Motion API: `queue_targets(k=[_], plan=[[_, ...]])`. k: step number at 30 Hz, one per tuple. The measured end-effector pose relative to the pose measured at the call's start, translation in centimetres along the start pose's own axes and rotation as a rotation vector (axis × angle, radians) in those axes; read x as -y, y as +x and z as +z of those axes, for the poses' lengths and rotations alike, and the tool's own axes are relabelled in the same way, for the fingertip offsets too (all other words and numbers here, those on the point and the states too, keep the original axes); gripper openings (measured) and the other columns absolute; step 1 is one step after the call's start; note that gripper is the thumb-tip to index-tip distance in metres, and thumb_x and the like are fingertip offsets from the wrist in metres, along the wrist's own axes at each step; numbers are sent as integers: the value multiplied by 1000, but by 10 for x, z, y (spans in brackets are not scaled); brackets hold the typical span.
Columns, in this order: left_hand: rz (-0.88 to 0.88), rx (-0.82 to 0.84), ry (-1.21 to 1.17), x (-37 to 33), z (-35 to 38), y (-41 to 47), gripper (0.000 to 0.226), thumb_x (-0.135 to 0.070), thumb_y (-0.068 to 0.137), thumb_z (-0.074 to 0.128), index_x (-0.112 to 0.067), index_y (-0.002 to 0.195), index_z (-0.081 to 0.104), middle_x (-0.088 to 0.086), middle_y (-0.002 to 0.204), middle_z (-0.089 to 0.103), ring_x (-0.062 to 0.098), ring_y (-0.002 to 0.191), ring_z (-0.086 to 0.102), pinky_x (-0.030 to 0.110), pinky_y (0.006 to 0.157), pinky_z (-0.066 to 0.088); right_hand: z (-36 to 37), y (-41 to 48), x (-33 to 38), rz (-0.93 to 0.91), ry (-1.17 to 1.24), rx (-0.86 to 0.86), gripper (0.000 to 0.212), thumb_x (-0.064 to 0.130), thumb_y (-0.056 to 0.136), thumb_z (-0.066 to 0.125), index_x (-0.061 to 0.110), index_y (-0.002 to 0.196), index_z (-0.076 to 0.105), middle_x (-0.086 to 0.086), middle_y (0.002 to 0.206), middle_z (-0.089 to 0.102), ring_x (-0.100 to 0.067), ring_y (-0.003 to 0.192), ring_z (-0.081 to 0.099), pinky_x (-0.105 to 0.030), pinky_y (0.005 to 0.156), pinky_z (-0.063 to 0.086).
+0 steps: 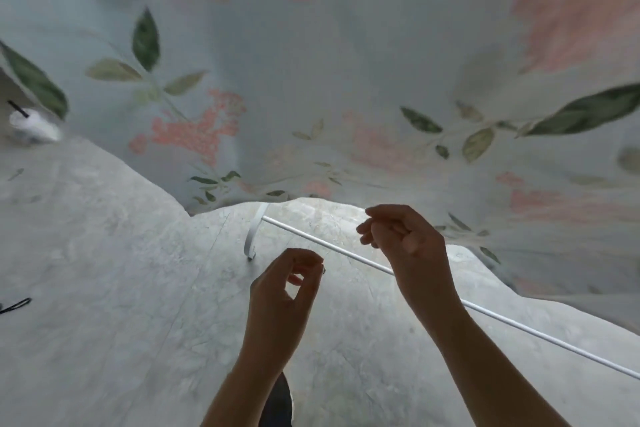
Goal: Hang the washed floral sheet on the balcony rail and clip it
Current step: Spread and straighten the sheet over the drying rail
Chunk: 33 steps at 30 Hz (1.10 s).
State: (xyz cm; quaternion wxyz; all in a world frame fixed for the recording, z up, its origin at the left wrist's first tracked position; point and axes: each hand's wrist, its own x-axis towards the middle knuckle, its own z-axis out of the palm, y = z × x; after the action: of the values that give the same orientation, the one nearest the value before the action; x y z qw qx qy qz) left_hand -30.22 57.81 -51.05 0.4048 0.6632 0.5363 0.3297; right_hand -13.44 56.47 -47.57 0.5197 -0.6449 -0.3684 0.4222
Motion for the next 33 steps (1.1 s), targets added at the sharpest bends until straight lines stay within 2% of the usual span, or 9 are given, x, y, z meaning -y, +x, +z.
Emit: queue_targets(k=[4, 7, 10, 16, 19, 22, 27, 31, 33], plan=[[25, 29, -45, -98, -69, 25, 28, -11, 84, 66, -37, 81, 57, -15, 78, 68, 1, 76, 65, 8, 70, 47, 5, -16, 127, -77, -70, 32, 21, -2, 88, 56, 17, 94, 65, 3, 80, 72, -14, 75, 69, -23, 74, 54], [93, 81, -79, -156, -116, 43, 29, -8, 84, 66, -36, 79, 58, -12, 76, 69, 2, 74, 65, 12, 69, 48, 15, -27, 198, -122, -44, -12, 23, -3, 88, 56, 17, 93, 66, 2, 80, 71, -14, 76, 68, -26, 75, 55], [208, 92, -67, -210, -164, 61, 30, -8, 84, 66, -37, 79, 57, -14, 78, 67, 2, 75, 63, 8, 68, 45, 27, -32, 265, -199, -19, -11, 24, -3, 88, 56, 18, 94, 66, 2, 81, 71, -13, 78, 68, -25, 76, 53], [465, -41, -103, -303, -229, 100, 20, -17, 82, 60, -36, 84, 58, -16, 78, 66, 3, 75, 63, 9, 68, 46, 36, -22, 381, -470, -87, 8, 22, 3, 89, 58, 23, 94, 65, 6, 84, 71, -14, 80, 68, -27, 80, 53], [581, -106, -137, -336, -249, 112, 15, -16, 84, 61, -29, 88, 60, -15, 81, 66, 2, 75, 63, 13, 69, 48, 37, -18, 420, -587, -91, 0, 19, 9, 88, 59, 27, 93, 65, 1, 84, 71, -19, 82, 67, -37, 77, 55], [675, -166, -147, -355, -275, 125, 8, -13, 84, 62, -19, 89, 64, -8, 81, 67, 4, 76, 62, 16, 70, 48, 44, -16, 451, -729, -147, -9, 14, 17, 86, 59, 28, 92, 65, 5, 83, 70, -18, 82, 67, -44, 80, 54], [723, -290, -176, -379, -334, 176, 6, -19, 86, 60, -15, 87, 65, -8, 80, 66, 4, 77, 61, 8, 69, 43, 65, 3, 516, -944, -308, -17, 13, 22, 86, 55, 23, 94, 65, 9, 85, 70, -13, 83, 66, -32, 77, 51], [698, -342, -210, -394, -384, 242, 5, -15, 89, 60, -15, 87, 64, -10, 80, 65, 4, 74, 60, 7, 66, 44, 102, 36, 577, -1130, -516, -154, 13, 12, 87, 58, 16, 93, 68, 6, 90, 68, -5, 85, 61, -19, 80, 43], [642, -350, -193, -388, -404, 281, 6, -15, 90, 57, -17, 88, 63, -9, 81, 63, 3, 75, 59, 9, 64, 43, 123, 55, 601, -1229, -663, -259, 14, 10, 86, 58, 14, 95, 68, 5, 96, 65, -11, 94, 59, -23, 86, 42]])
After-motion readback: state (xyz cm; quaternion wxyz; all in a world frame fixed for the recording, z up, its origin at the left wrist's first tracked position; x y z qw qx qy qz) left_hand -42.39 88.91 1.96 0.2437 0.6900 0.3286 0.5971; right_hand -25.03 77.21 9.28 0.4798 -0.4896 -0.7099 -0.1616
